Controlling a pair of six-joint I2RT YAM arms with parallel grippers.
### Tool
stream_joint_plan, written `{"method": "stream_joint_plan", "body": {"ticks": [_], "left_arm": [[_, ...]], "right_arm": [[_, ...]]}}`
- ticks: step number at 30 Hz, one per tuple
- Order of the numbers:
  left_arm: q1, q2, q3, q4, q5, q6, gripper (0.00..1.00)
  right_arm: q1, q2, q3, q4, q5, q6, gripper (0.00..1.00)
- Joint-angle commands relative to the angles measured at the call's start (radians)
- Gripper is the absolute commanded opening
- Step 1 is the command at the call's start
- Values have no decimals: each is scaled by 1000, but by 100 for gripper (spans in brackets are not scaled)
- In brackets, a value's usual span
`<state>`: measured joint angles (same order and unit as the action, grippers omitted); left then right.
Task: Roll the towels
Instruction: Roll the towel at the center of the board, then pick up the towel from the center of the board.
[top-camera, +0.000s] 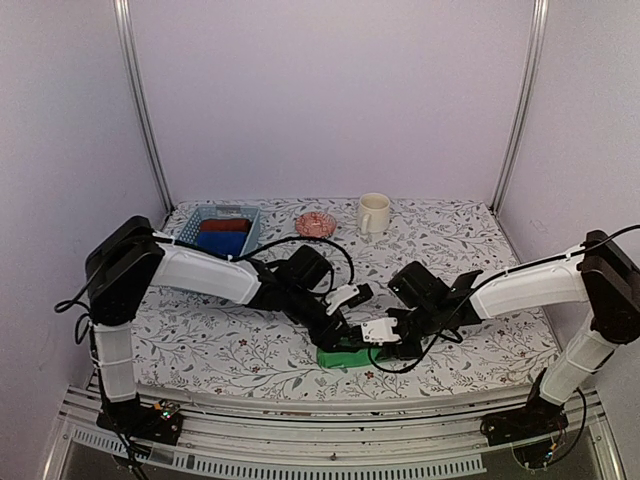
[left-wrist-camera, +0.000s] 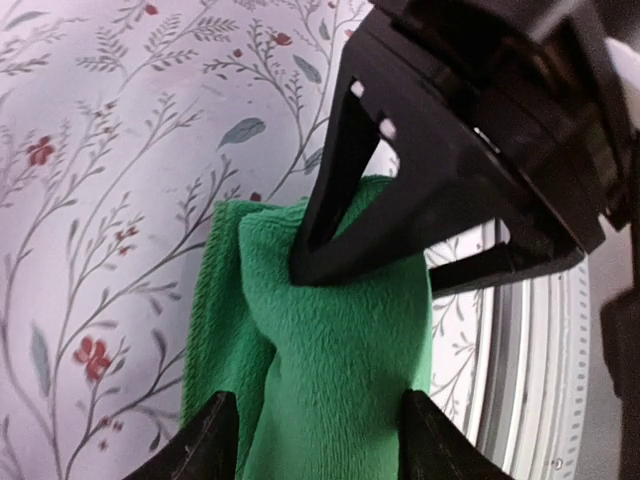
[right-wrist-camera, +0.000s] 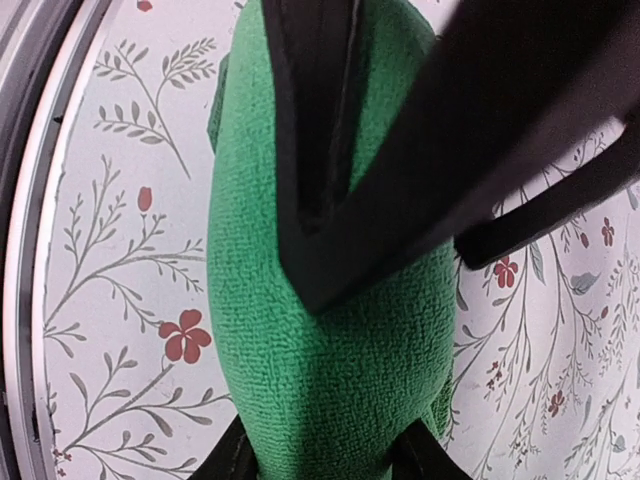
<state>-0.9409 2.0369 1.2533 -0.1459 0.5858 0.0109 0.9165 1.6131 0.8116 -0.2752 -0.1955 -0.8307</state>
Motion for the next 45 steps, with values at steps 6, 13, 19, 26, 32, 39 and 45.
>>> {"method": "stream_joint_plan", "body": {"ticks": [6, 13, 19, 26, 32, 39, 45], "left_arm": [[-31, -323, -332, 207, -379, -116, 57], [-173, -483, -525, 274, -742, -106, 55], [-306, -626, -689, 383, -946, -160, 49], [-436, -602, -640, 350, -968, 20, 52], [-502, -402, -461, 242, -975, 196, 57], [-514, -227, -340, 224, -1048, 340, 60], [-513, -99, -258, 205, -1176, 438, 62]], "right_arm": [[-78, 169, 87, -358, -316, 20, 23], [-108, 275, 216, -479, -400, 42, 21], [-125, 342, 295, -573, -432, 52, 21], [-133, 410, 380, -657, -450, 68, 20], [-142, 454, 432, -683, -465, 84, 20], [-153, 502, 482, -722, -505, 87, 20], [-154, 512, 492, -729, -511, 84, 20]]}}
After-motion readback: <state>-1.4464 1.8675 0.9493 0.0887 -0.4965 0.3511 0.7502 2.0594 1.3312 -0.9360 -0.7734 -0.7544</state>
